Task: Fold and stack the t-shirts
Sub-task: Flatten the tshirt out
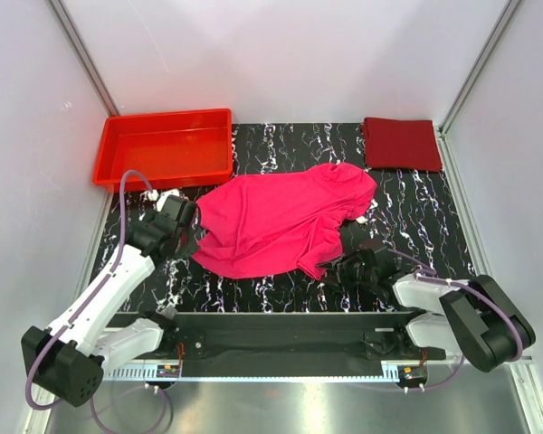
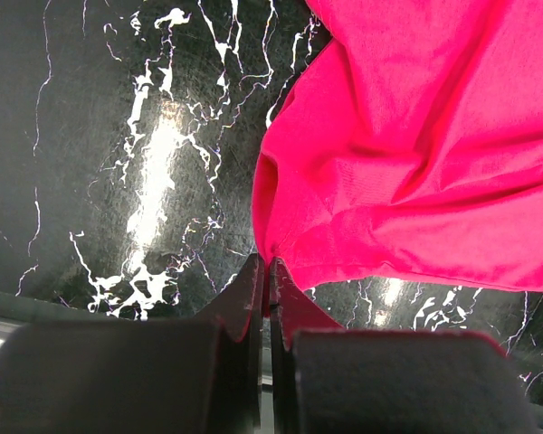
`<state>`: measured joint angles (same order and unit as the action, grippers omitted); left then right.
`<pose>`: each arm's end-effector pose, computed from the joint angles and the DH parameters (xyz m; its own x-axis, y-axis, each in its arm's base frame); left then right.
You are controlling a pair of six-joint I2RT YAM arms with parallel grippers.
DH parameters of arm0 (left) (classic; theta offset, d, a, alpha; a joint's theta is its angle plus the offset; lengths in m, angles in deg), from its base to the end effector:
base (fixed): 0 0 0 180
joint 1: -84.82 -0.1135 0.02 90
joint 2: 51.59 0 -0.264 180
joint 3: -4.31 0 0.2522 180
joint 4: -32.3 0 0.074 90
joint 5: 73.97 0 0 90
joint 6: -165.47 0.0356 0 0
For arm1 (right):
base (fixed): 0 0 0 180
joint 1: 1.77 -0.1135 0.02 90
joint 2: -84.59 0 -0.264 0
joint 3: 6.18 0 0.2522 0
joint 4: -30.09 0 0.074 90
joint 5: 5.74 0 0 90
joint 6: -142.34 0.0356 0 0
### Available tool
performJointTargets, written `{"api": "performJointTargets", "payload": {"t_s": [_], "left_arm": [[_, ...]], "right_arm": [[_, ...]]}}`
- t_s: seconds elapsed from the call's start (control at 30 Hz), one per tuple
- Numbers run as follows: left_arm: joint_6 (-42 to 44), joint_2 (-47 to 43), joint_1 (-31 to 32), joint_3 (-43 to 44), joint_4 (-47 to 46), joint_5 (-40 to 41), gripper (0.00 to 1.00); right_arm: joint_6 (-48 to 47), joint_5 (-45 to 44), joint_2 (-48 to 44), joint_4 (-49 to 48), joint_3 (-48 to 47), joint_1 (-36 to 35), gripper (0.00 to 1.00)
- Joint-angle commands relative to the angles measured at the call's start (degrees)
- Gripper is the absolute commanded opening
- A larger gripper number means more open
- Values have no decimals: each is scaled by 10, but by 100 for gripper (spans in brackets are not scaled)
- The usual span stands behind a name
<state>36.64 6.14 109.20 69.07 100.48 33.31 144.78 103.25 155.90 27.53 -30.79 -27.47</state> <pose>0.1696 -0.0653 0.2730 -0.7868 -0.3008 -0.5390 -0.2949 0.9503 -0.0999 0.1622 0.0909 0.1051 -0.5932 0.7629 0.2570 0.6534 0.2698 0.7073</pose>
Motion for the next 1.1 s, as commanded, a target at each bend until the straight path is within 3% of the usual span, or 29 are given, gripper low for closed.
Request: {"api": "performJointTargets", "payload": {"t_s": [0.0, 0.13, 0.27, 0.47, 0.63, 0.67, 0.77, 0.83, 0.93, 1.07], "left_arm": [[11, -10, -2, 21, -6, -1, 0], [16, -12, -2, 22, -3, 2, 0], [17, -10, -2, 21, -4, 2, 0], [21, -5, -2, 28, -4, 3, 0], [21, 0, -2, 30, -3, -1, 0], [21, -2, -2, 31, -3, -1, 0], [23, -3, -2, 31, -2, 5, 0], [23, -3, -2, 30, -2, 5, 0], [20, -2, -2, 26, -4, 3, 0], [20, -3, -2, 23, -7, 3, 0]], "right_arm": [[26, -9, 5, 44, -7, -23, 50], [34, -20, -58, 130, -7, -33, 49], [54, -59, -97, 145, 12, -34, 43], [65, -33, 3, 32, 19, -33, 41], [63, -27, 27, 17, 12, -34, 41], [64, -29, 24, 19, 12, -34, 35], [63, -30, 7, 50, 10, -35, 29], [62, -30, -14, 69, 10, -34, 29], [56, -33, -46, 106, 14, -35, 41], [71, -42, -69, 105, 29, -34, 35]]}}
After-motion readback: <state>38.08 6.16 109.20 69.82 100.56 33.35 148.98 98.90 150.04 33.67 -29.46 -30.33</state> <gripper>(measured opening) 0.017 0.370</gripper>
